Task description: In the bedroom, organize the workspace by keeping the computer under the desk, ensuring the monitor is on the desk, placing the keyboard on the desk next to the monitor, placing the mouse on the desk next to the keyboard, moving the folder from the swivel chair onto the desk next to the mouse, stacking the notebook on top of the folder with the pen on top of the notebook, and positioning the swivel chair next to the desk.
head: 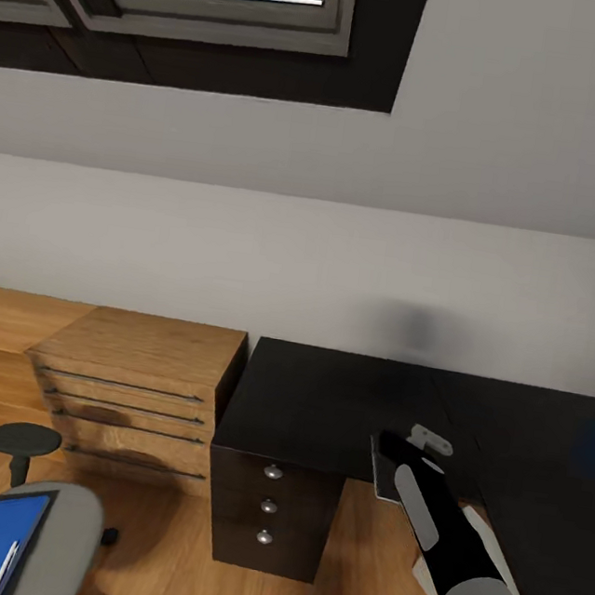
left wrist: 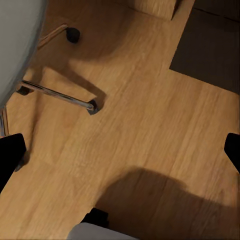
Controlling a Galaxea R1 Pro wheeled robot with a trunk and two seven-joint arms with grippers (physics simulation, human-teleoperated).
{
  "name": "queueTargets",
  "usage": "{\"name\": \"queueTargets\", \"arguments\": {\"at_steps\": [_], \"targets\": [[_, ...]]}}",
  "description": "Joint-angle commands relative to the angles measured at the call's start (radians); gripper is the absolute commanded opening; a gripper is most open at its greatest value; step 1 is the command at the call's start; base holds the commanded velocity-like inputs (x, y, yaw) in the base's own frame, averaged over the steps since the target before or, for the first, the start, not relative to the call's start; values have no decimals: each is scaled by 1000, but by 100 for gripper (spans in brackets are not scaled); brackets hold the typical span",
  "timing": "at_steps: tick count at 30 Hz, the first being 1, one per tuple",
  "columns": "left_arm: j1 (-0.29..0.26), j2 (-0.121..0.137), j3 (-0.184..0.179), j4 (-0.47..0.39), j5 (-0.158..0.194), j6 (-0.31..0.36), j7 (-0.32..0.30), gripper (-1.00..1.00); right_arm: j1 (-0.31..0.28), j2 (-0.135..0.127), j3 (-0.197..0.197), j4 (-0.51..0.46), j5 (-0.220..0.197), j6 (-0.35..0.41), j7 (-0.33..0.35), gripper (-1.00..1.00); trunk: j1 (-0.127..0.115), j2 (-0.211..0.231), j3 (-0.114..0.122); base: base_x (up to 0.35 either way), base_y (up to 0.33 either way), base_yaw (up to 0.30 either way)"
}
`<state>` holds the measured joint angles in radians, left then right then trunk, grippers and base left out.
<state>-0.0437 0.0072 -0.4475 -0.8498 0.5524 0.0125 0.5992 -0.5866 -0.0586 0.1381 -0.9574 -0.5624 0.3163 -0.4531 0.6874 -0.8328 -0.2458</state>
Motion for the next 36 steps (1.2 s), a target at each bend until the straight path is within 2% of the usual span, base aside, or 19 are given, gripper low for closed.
{"name": "queueTargets", "arguments": {"at_steps": [1,3,8,13,36], "targets": [[-1,1,-3,-2,4,1,7,100,-1,-5,4,-1,-11,3,-9,-100,0,-1,-1,0,0,-300],[-1,1,-3,-2,4,1,8,100,-1,-19,4,-1,-27,3,-8,-100,0,-1,-1,0,0,-300],[-1,2,-3,1,4,1,8,100,-1,-72,3,-1,-100,3,-7,-100,0,-1,-1,0,0,-300],[-1,1,-9,44,2,0,7,100,-1,-114,3,-1,-124,2,-6,-100,0,-1,1,0,0,-300],[-1,1,-25,51,1,-20,7,100,-1,-119,3,-1,-125,-2,-7,-100,0,-1,10,0,0,-300]]}}
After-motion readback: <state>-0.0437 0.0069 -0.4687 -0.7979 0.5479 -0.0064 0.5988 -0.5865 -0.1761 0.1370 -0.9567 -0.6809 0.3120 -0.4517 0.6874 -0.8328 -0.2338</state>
